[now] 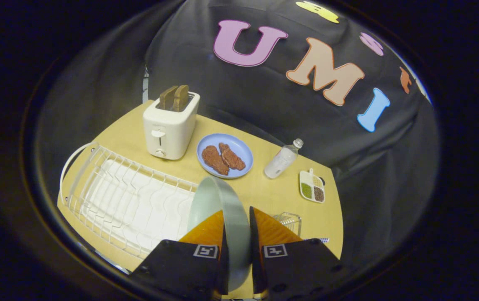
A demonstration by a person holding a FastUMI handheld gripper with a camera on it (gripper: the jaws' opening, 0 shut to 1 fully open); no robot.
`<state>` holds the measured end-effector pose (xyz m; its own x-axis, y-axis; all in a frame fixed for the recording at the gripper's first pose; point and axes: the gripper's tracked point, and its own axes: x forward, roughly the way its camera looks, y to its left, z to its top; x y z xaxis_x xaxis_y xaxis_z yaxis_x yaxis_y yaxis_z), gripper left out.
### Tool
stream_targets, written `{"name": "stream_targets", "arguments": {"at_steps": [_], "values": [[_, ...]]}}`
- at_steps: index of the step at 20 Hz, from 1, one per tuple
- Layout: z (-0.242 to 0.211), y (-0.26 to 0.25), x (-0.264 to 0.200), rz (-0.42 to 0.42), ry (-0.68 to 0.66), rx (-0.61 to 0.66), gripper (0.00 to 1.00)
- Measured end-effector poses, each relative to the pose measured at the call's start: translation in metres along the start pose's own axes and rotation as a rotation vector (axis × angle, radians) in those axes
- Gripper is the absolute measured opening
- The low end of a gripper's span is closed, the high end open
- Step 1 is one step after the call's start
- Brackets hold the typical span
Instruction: Take the plate from the dish rack, then take the spoon from the basket and place it into the plate.
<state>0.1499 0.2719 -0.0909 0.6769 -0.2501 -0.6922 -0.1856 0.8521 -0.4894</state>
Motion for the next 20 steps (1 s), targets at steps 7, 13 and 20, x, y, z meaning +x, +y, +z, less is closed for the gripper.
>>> {"name": "stream_targets", "arguments": {"at_steps": [7,13,20], "values": [[0.006,-0.019,-0.028,0.097,-0.070,0.027,0.25],[-0.010,-0.060,-0.072,0.240,-0.159,0.144,0.25],[-0.090,-0.126,-0.100,0.341,-0.230,0.247,0.25]]}}
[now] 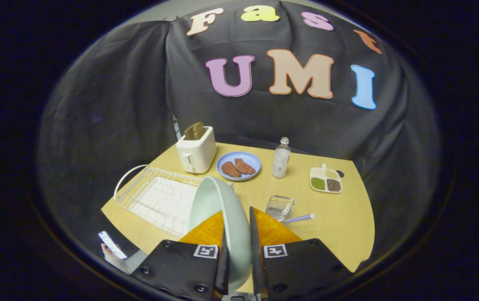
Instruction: Take the plate from the dish rack, then take the spoon from the basket and place it into the plate.
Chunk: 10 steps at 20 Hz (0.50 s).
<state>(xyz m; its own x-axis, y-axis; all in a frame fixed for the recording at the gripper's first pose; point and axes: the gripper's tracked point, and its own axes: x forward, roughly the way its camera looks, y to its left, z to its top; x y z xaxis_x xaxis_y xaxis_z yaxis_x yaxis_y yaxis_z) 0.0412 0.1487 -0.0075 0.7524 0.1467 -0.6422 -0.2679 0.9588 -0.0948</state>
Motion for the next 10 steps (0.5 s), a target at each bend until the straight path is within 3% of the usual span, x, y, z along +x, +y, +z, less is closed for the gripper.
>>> {"name": "stream_targets", "arguments": {"at_steps": [5,10], "values": [[-0.068,-0.050,-0.021,0.020,0.013,0.107,0.25],[-0.140,-0.081,0.000,0.025,0.071,0.185,0.25]]}}
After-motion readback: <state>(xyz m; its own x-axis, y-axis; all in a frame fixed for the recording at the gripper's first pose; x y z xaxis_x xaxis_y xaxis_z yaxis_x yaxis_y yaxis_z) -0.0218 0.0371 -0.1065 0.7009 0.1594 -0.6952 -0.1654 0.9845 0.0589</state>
